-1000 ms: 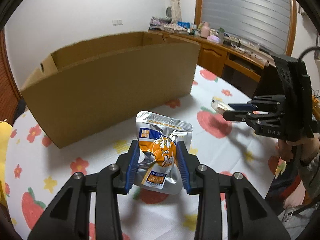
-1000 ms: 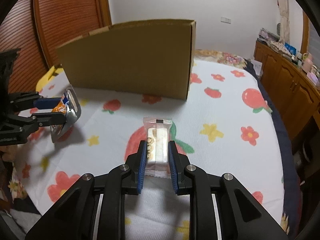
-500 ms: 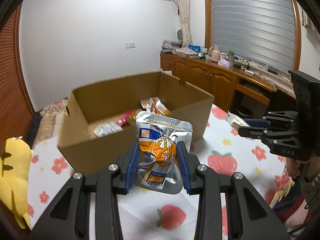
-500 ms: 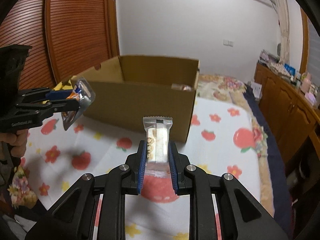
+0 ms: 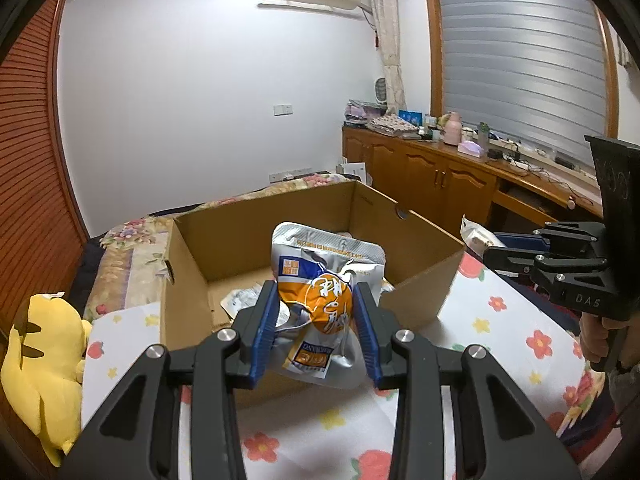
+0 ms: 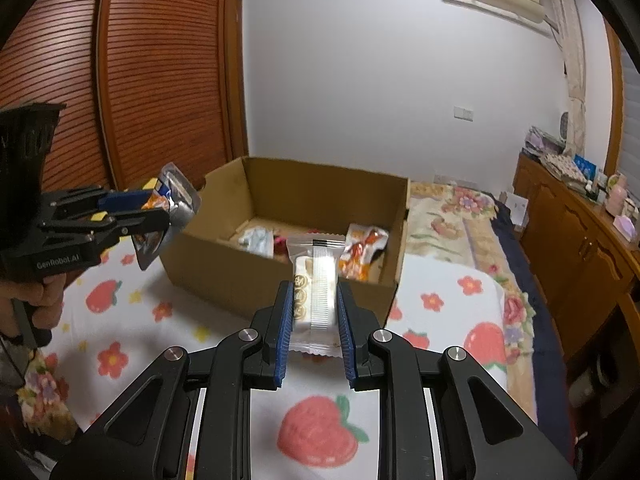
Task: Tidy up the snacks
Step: 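Lift the white bar and silver-orange pouch over the cardboard box, then open both tools to drop the snacks into the box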
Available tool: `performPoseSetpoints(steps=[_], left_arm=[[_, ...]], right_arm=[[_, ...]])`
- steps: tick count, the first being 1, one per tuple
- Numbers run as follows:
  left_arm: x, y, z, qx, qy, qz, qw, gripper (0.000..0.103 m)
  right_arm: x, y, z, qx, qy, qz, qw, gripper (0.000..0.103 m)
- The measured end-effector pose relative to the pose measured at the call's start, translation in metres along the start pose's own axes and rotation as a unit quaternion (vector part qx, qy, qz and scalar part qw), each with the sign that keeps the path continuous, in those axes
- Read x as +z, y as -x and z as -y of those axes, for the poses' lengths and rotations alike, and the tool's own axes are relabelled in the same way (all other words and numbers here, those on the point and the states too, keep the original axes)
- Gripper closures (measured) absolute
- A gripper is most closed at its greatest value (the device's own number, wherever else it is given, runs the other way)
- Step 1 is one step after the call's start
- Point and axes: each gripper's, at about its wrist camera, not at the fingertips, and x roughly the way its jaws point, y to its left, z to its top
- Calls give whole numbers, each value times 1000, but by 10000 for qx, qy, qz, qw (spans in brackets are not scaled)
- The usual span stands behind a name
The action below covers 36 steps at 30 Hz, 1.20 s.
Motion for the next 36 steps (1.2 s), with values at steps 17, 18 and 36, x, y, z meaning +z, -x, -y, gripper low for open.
performPoseSetpoints(steps=[17, 18, 36], left_arm=[[29, -48, -54, 472, 423, 136, 9979, 67], [29, -52, -55, 488, 441, 120, 9978, 67], [25, -79, -57, 538, 516, -126, 9971, 50]], right_arm=[[51, -68, -6, 285, 221, 144, 9992, 84], [52, -72, -6, 298, 219, 139, 9992, 84], [53, -117, -3, 418, 75, -191, 9989, 80]])
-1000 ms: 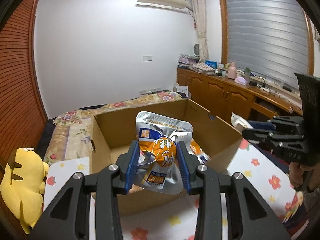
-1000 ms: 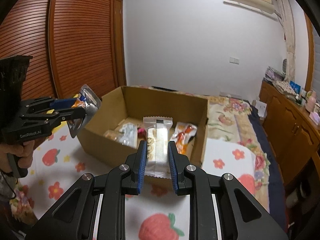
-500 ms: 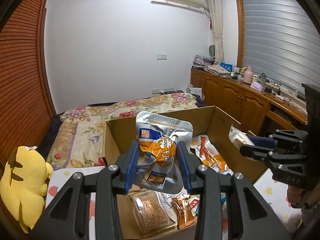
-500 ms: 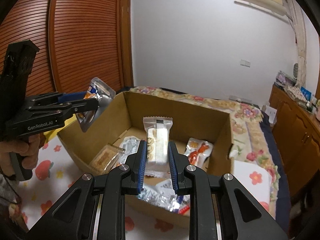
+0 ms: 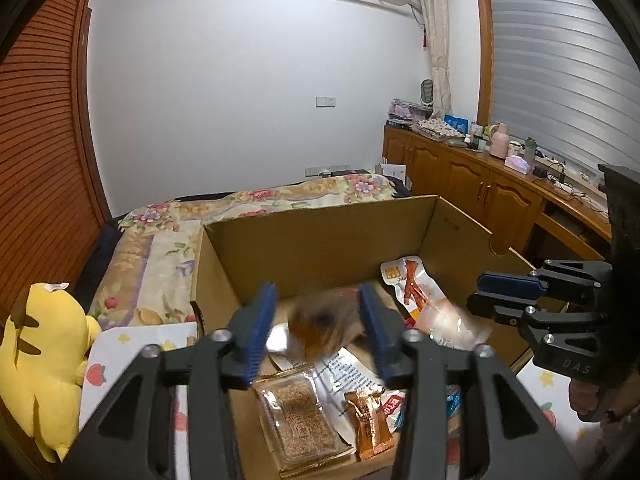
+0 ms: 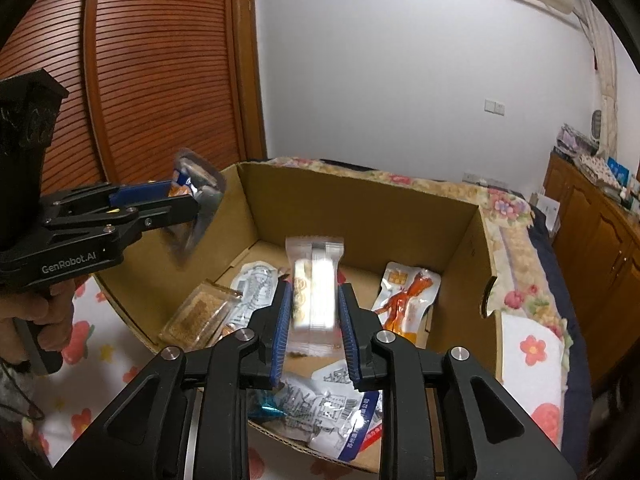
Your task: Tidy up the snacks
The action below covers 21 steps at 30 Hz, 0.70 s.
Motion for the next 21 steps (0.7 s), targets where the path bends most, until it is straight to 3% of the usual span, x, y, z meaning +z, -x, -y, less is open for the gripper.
performPoseSetpoints(steps=[9, 16, 21], left_arm=[[-8, 35, 12, 127, -64, 77, 9999, 42], [-16, 76, 23, 207, -161, 248, 9993, 19], [-25, 104, 32, 400, -172, 376, 9983, 6]], right_arm=[[-6, 23, -8, -42, -52, 130, 9999, 78], [-17, 61, -21, -147, -106, 296, 9994, 72], [-28, 90, -29, -268, -214, 468, 9983, 53]])
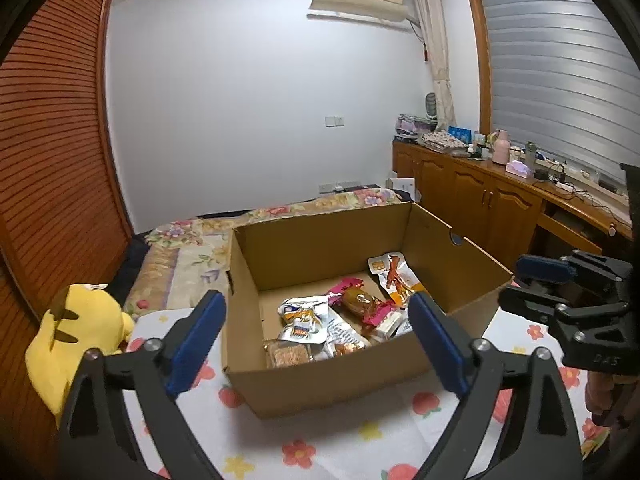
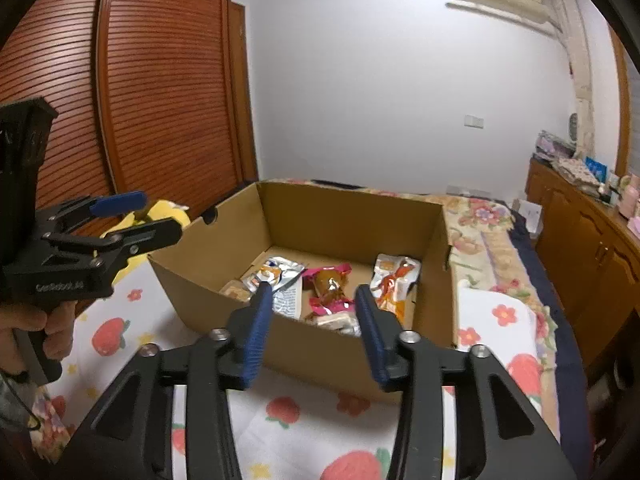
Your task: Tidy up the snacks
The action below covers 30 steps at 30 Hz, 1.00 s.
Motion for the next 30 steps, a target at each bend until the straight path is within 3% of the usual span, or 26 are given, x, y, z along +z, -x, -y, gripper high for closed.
performPoseSetpoints(steps=[2, 6, 9, 17, 30], left_arm=[[-3, 8, 2, 68, 12, 33, 10000, 0], [-10, 23, 9, 296, -63, 90, 9995, 0], [-15, 27, 16, 449, -162, 98, 9988, 0], [-36, 35, 22, 347, 111, 82, 9993, 0], [-82, 49, 15, 609, 539, -82, 9967, 0]], right_arm=[[-4, 12, -3, -71, -45, 77, 9999, 37], [-11, 28, -8, -254, -89, 210, 9994, 11], [-17, 35, -9, -404, -158, 265, 9987, 2], [-32, 45, -14, -768, -249, 361, 9961, 0], [-56, 64, -15, -1018, -394, 457, 9930, 0]])
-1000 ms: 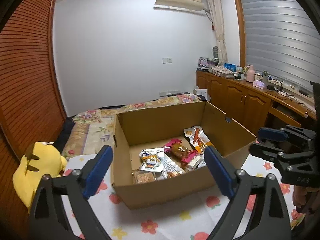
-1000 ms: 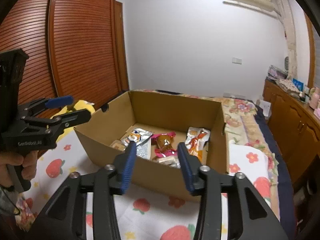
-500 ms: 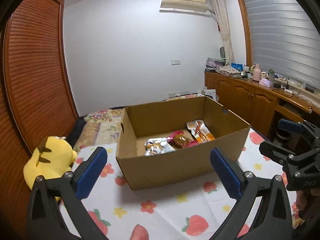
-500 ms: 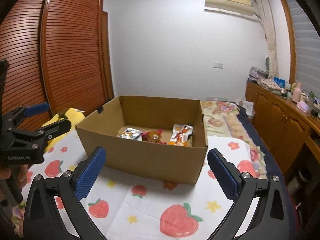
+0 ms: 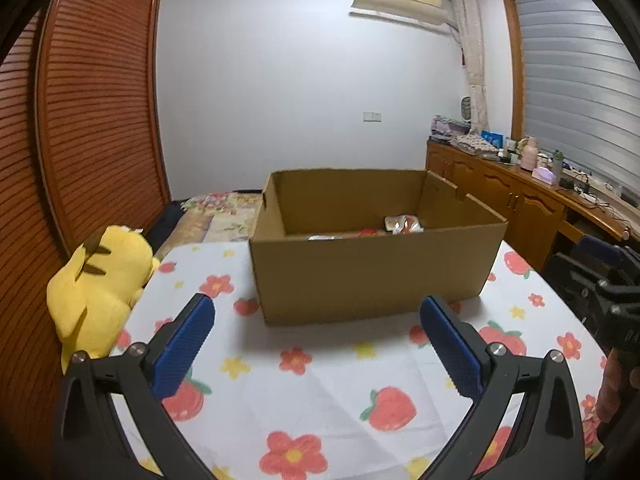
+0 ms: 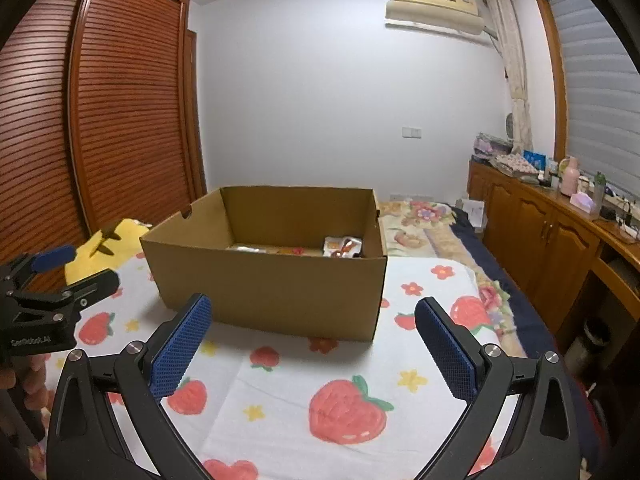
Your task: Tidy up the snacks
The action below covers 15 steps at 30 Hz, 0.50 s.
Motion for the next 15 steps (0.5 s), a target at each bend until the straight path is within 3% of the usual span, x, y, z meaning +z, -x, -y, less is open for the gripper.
performPoseSetpoints(steps=[15], left_arm=[[-13, -4, -11, 161, 63, -134, 9998, 0]], right_arm=[[-7, -2, -1, -98, -60, -55, 9999, 0]])
